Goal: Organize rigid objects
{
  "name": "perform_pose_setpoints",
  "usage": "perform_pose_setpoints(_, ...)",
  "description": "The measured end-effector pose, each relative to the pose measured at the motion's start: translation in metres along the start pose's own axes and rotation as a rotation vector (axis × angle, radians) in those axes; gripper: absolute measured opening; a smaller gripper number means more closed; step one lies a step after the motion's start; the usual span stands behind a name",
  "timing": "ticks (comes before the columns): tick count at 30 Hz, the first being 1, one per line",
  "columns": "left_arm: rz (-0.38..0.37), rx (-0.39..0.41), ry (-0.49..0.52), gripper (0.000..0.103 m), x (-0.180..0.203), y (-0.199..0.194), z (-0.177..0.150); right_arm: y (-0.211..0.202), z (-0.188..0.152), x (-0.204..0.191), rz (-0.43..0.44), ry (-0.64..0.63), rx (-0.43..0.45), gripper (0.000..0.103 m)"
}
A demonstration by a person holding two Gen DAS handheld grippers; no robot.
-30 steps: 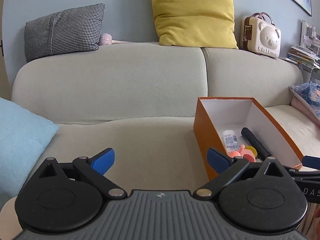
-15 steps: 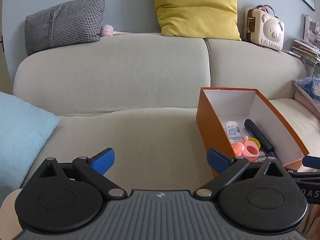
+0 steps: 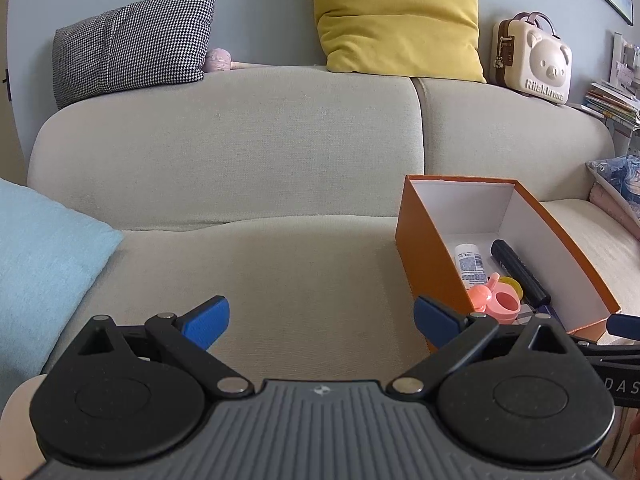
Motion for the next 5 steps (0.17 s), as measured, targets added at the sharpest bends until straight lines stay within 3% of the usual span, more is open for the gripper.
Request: perform_pose_setpoints(5, -0.008, 0.001, 0.004, 0.103, 0.0011, -0.0020, -0.0009, -0.0007, 0.0000, -0.0013, -0.004, 0.007, -0.001, 0.099)
Point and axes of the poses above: each gripper's, at about its wrist camera, not at the fingertips, and y roughly the way its jaws point, x to its right, z to its top, the point moved 3 cm from there along y, roughly the way its jaws point, and after that the axes turned 6 degrees about -y, right-handed, at the moved point
